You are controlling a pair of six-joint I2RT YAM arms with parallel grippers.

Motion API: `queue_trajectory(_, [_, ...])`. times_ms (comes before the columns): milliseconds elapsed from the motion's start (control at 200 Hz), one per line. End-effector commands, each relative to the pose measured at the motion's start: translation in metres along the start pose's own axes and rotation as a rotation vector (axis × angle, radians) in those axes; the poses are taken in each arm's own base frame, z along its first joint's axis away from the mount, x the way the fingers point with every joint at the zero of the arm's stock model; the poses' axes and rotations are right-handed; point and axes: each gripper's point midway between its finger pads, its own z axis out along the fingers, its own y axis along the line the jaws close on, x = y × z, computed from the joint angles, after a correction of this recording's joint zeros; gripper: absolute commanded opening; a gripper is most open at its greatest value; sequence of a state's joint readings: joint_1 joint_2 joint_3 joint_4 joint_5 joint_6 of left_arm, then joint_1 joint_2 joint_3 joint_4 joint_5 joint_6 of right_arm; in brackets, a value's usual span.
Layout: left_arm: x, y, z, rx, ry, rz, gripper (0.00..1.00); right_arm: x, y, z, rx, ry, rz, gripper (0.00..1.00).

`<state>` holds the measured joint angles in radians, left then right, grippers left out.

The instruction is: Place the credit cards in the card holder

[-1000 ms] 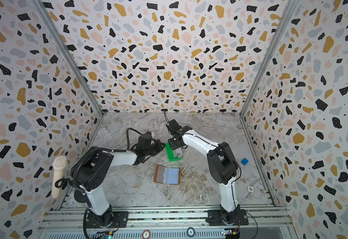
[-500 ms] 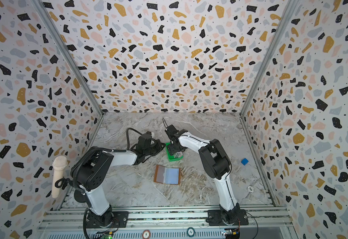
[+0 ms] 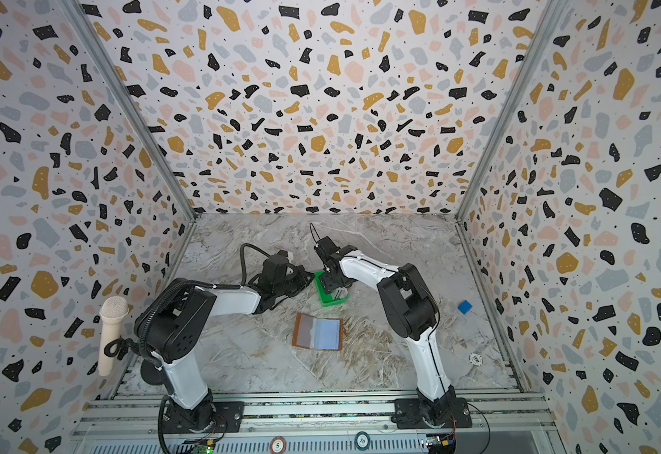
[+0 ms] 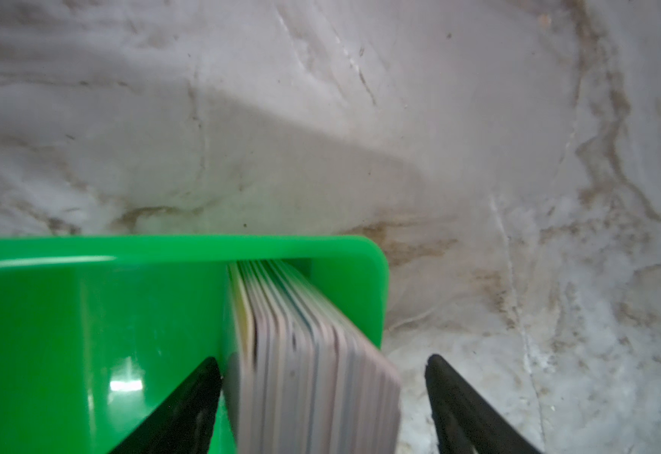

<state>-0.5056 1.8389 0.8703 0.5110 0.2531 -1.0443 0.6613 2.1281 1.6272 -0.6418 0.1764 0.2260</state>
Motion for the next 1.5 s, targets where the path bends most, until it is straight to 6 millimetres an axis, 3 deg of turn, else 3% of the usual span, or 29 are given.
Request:
queue_trajectory(0, [0.002, 0.004, 0.001, 0.005, -0.003, 0.008, 0.0, -0.017, -0.024, -0.028, 0.088, -0.052, 0.02, 0.82])
queue_trajectory(681, [0.003, 0.007, 0.002, 0.007, 0.001, -0.001, 0.0, -0.023, -0.031, -0.054, 0.114, -0.1, 0.025, 0.72])
queue_trajectory(1497, [0.004, 0.004, 0.005, 0.019, 0.013, 0.001, 0.0, -0.02, -0.008, -0.067, 0.025, -0.129, 0.002, 0.13])
